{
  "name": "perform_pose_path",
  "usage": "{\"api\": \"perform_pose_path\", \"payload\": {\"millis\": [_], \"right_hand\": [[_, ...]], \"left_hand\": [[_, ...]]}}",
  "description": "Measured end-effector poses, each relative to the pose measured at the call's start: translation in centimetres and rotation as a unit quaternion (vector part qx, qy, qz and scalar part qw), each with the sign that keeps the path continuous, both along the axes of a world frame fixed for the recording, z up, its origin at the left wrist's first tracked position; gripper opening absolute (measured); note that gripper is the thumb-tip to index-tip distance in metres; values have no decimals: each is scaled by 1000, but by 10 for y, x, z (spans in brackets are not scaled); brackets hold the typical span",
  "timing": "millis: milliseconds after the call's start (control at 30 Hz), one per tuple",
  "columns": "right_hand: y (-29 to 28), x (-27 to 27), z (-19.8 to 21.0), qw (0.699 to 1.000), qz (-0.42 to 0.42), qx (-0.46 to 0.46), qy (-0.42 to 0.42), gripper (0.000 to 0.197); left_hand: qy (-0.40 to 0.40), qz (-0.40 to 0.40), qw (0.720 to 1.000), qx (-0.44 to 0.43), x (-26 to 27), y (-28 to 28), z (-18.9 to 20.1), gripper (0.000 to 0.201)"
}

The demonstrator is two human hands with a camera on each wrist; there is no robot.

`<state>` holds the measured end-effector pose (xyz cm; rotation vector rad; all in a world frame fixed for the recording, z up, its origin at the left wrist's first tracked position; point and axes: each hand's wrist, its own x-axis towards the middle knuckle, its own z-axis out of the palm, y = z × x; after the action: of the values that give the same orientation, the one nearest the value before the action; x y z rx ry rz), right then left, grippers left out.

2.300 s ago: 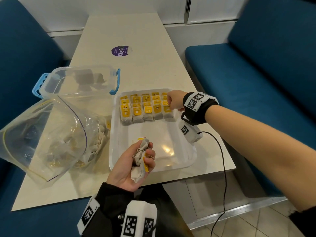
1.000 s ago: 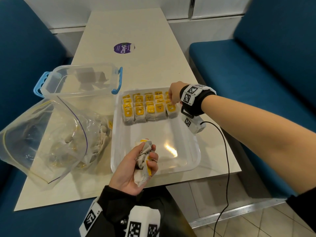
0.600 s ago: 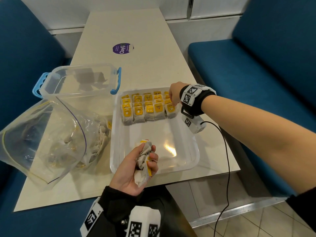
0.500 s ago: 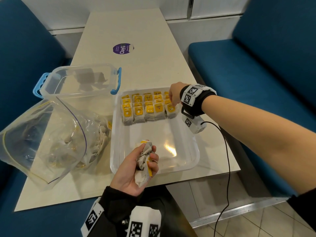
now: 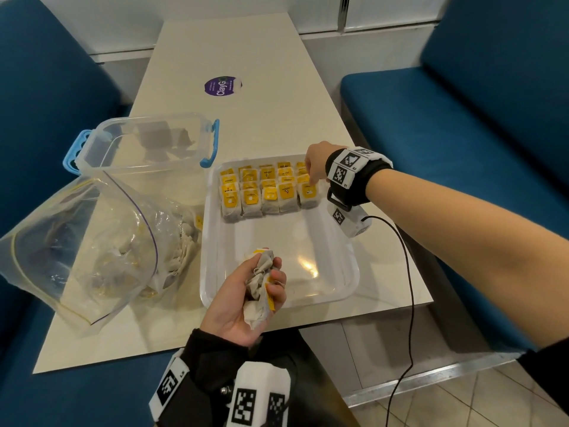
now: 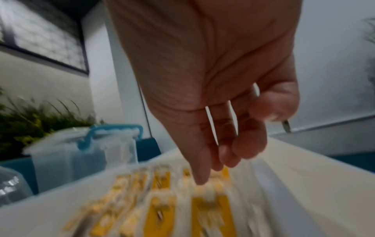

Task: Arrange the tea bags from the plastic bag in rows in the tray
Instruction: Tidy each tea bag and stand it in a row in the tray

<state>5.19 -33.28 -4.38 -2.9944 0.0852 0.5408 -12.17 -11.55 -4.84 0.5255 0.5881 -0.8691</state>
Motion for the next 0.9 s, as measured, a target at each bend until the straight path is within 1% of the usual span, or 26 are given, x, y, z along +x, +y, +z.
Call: {"api": "perform_pose_path", "payload": {"millis": [33, 100, 133, 200, 267, 367, 400, 467, 533, 600, 667, 700, 767, 833, 900], "right_hand": [[5, -7, 12, 1000, -1, 9, -13, 20], [16, -22, 36, 996, -2, 42, -75, 20], [24, -34, 48, 992, 5, 70, -106, 20], [42, -60, 67, 981, 36, 133, -138, 21], [61, -91, 78, 969, 87, 184, -140, 22], [86, -135, 84, 947, 193, 229, -115, 23], [91, -146, 82, 940, 228, 235, -99, 24], [98, -159, 74, 928, 285, 227, -76, 31], [100, -164, 62, 923, 315, 207, -80, 38], [100, -165, 53, 915, 316, 218, -121, 33], [103, -166, 48, 905, 303, 250, -164, 24], [104, -166, 46, 901, 294, 266, -178, 22], [106, -165, 44, 898, 276, 286, -189, 22], [107, -164, 46, 902, 260, 291, -184, 21], [108, -162, 47, 903, 248, 299, -181, 20]], "left_hand": [[2, 3, 1000, -4, 0, 1, 0, 27], [3, 10, 1000, -14, 2, 4, 1, 27], [2, 16, 1000, -20, 3, 5, 2, 28], [-4, 27, 999, -32, 6, 8, 6, 29], [-15, 35, 998, -48, 9, 10, 10, 29], [-25, 83, 994, -70, 14, 13, 11, 30], [-34, 98, 993, -61, 15, 15, 11, 31], [-54, 103, 993, -27, 19, 18, 11, 32], [-57, 107, 993, -8, 20, 22, 15, 32], [-68, 109, 992, 11, 20, 23, 16, 40], [-72, 102, 992, 33, 19, 23, 21, 45], [-72, 100, 992, 38, 18, 22, 22, 47], [-69, 106, 991, 33, 16, 20, 25, 48], [-62, 120, 990, 28, 15, 20, 26, 45], [-73, 126, 989, 23, 15, 20, 26, 47]]}}
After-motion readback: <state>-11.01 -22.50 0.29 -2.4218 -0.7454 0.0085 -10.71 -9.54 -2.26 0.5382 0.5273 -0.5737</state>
